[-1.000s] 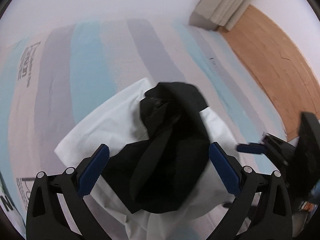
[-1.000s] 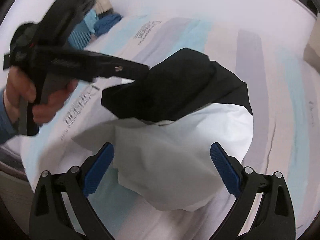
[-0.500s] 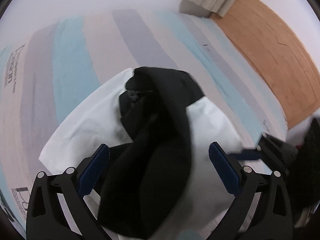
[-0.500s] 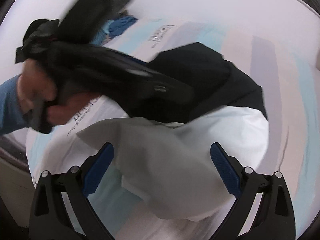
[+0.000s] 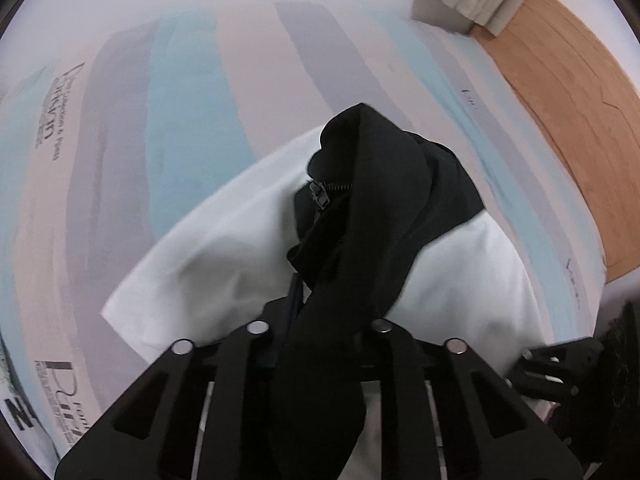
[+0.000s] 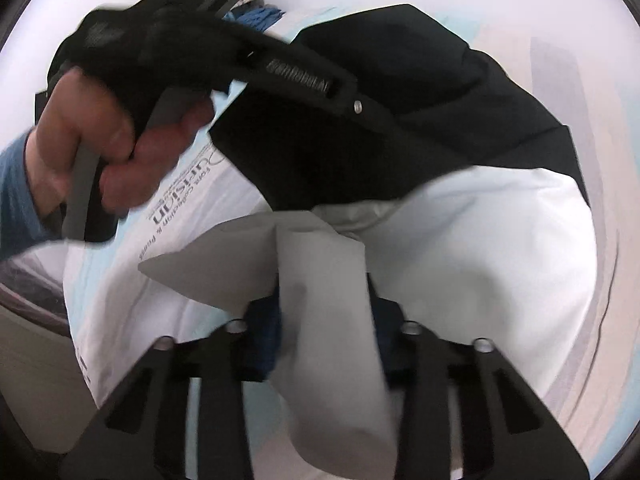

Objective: Fold large clothes

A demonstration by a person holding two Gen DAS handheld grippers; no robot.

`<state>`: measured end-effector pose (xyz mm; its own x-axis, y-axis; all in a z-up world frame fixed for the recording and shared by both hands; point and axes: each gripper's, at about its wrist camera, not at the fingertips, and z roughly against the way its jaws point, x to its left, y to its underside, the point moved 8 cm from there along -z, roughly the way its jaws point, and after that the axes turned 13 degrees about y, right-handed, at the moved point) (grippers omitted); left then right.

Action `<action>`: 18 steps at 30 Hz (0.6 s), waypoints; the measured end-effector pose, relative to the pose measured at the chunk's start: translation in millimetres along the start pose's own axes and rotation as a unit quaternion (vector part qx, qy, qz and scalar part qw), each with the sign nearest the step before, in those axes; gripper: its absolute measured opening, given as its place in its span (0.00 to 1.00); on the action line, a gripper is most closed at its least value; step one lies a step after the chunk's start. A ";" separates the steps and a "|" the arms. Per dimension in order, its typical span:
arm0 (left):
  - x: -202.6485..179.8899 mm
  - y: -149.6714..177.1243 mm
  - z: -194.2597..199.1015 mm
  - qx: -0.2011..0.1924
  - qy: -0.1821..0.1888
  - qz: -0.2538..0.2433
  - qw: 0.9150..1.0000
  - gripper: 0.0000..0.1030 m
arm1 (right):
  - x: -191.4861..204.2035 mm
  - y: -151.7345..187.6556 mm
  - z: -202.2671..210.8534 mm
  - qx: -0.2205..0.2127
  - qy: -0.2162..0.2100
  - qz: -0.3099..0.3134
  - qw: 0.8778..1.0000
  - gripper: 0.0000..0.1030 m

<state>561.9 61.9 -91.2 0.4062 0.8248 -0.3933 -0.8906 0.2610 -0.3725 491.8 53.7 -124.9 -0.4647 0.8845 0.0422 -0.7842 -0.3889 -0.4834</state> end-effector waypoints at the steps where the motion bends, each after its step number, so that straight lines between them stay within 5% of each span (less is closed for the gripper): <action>1: 6.8 -2.7 3.3 0.002 -0.007 0.001 1.000 0.10 | 1.2 2.8 2.9 0.002 -0.002 0.009 1.000 0.21; 9: 38.9 -5.9 -3.2 0.030 0.003 -0.015 0.999 0.12 | 8.8 25.8 14.9 -0.011 0.043 0.097 0.994 0.16; 15: 76.8 0.4 -28.3 0.035 0.040 0.045 0.998 0.30 | 9.5 34.1 3.0 -0.005 0.058 0.111 0.992 0.15; 18: 85.7 12.0 -39.1 0.030 0.004 0.052 0.998 0.48 | 8.1 45.6 -3.4 0.000 0.062 0.117 0.991 0.15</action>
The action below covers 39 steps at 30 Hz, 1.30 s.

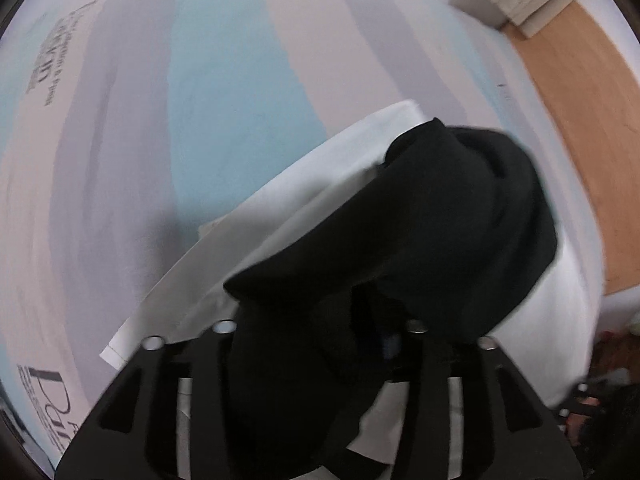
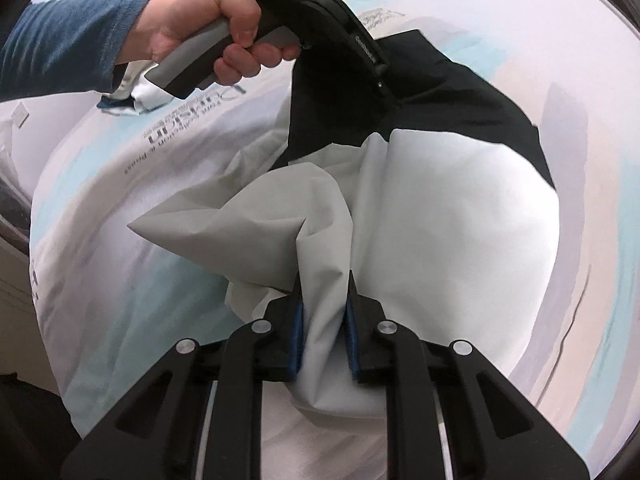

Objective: Fold large clothes

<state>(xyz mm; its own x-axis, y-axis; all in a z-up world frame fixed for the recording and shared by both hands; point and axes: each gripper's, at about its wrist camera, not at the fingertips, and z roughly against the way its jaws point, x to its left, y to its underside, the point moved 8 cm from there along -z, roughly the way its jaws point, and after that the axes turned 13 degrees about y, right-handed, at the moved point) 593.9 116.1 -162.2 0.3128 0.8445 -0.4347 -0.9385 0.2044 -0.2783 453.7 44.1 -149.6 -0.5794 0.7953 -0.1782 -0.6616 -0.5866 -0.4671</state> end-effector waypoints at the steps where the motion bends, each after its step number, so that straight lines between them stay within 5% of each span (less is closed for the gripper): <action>1: 0.0 1.8 0.7 -0.006 -0.004 0.004 1.000 0.52 | -0.6 2.5 1.6 0.002 0.000 0.001 1.000 0.15; 3: 0.2 4.3 12.9 -0.029 -0.020 0.029 0.999 0.65 | 2.9 -0.7 3.7 0.003 0.002 0.002 1.000 0.17; 5: -0.3 7.4 30.3 -0.050 -0.021 0.051 0.997 0.82 | 0.4 -6.6 10.1 0.001 0.000 -0.004 1.000 0.37; 8: -6.1 16.6 59.7 -0.075 -0.022 0.064 0.995 0.89 | -11.0 -16.0 28.7 -0.012 0.005 -0.009 1.000 0.60; 10: -11.8 27.5 76.2 -0.082 -0.019 0.073 0.994 0.94 | -26.6 -21.6 38.6 -0.014 0.003 -0.025 1.000 0.65; 17: 4.9 88.5 66.6 -0.027 0.010 0.110 0.993 0.94 | -99.4 -38.1 36.8 -0.001 0.005 -0.119 0.993 0.78; 22: 13.2 120.8 26.3 0.012 0.035 0.139 0.990 0.94 | -141.5 -29.7 -19.1 0.076 -0.024 -0.192 0.978 0.80; 26: 9.8 130.1 2.9 0.015 0.055 0.157 0.986 0.94 | -145.7 -20.6 -50.8 0.115 -0.083 -0.238 0.961 0.87; 33: 8.9 131.0 -14.3 -0.012 0.068 0.172 0.983 0.94 | -144.1 -12.7 -80.3 0.135 -0.098 -0.243 0.956 0.93; 39: 6.1 134.9 -19.6 -0.019 0.068 0.169 0.983 0.94 | -141.0 0.0 -102.9 0.158 -0.143 -0.272 0.939 0.94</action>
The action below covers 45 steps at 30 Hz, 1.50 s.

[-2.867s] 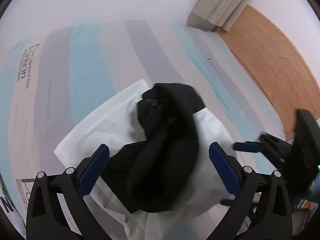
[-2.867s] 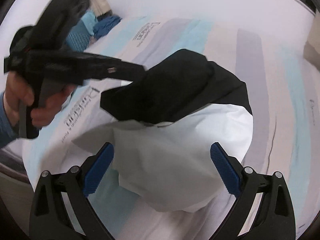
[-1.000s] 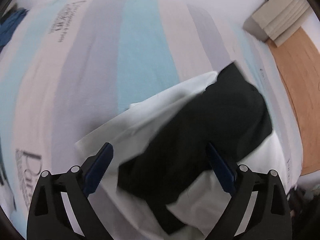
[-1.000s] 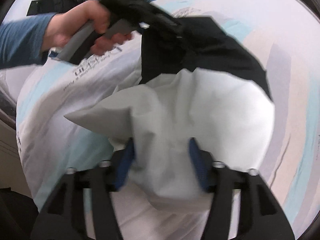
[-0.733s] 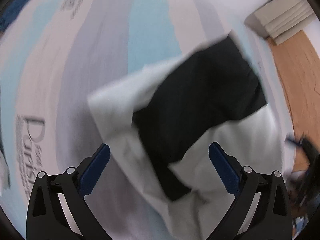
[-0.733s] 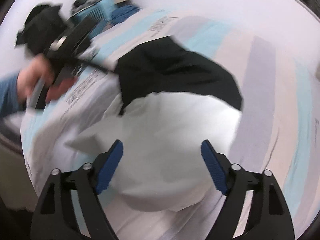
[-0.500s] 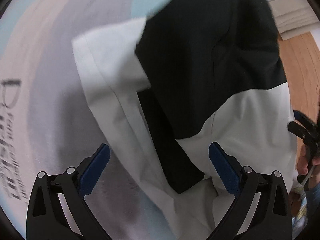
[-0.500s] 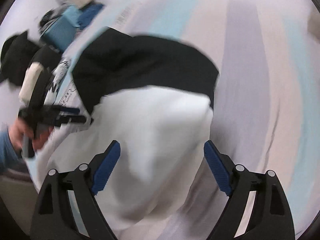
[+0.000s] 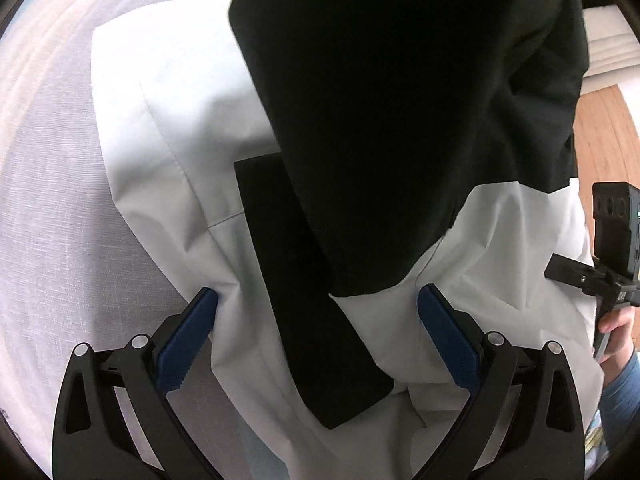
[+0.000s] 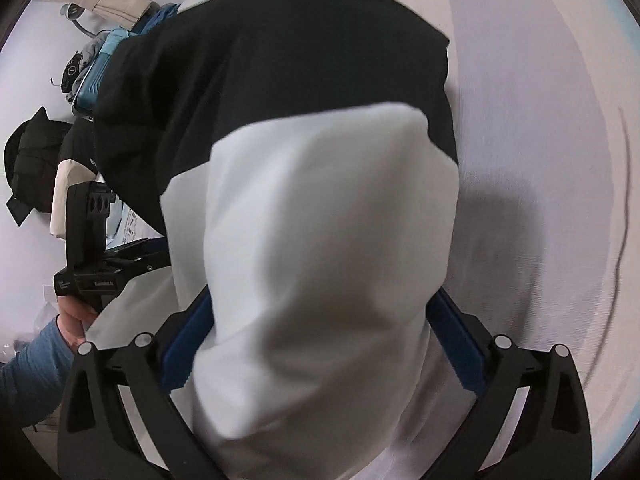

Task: Fold large clothes
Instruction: 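Lift the jacket bundle with both grippers off the bed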

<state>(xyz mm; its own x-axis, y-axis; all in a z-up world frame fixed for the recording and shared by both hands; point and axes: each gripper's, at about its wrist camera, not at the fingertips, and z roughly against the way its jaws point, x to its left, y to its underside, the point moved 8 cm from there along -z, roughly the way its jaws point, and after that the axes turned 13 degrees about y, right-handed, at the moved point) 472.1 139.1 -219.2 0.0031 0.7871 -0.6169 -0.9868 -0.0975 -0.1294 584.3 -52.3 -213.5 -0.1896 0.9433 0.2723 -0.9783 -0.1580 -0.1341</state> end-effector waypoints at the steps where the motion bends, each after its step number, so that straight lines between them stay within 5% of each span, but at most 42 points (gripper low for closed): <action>1: -0.4 0.0 0.8 -0.004 -0.004 0.003 1.000 0.93 | -0.7 0.6 -1.6 0.006 -0.009 -0.006 1.000 0.94; 5: 0.9 6.0 15.8 -0.035 -0.060 0.013 0.997 0.90 | 1.2 -1.1 -2.7 0.010 -0.011 -0.004 1.000 0.94; 15: -33.5 23.3 -13.3 -0.031 0.082 0.015 0.996 0.92 | -16.2 8.6 3.4 -0.002 -0.040 -0.032 0.999 0.94; 21: -59.9 18.2 -41.1 -0.023 0.088 0.002 0.996 0.93 | -26.3 8.8 -1.9 0.016 -0.060 -0.049 0.997 0.93; 24: -63.8 24.1 -45.9 -0.020 0.071 0.004 0.997 0.91 | -26.7 8.6 -0.6 0.014 -0.059 -0.050 0.997 0.80; 29: -82.7 29.3 -53.5 -0.012 0.016 -0.013 1.000 0.42 | -26.0 9.7 8.1 0.011 -0.064 -0.041 0.997 0.52; 31: -88.3 31.2 -51.7 -0.013 -0.001 -0.021 1.000 0.31 | -30.3 10.4 13.3 0.006 -0.064 -0.042 0.997 0.48; 41: -127.6 31.4 -38.2 -0.036 -0.052 -0.048 0.997 0.20 | -42.3 12.7 35.6 -0.030 -0.091 -0.049 0.994 0.42; 45: -135.0 69.0 -17.6 -0.043 -0.059 -0.062 0.995 0.20 | -40.4 13.9 49.3 -0.043 -0.097 -0.039 0.994 0.40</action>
<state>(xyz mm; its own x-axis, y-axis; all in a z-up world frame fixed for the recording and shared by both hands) 406.5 15.4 -158.6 0.0997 0.8622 -0.4967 -0.9623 -0.0434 -0.2686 574.3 -107.0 -179.5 -0.1346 0.8761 0.4630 -0.9814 -0.0534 -0.1843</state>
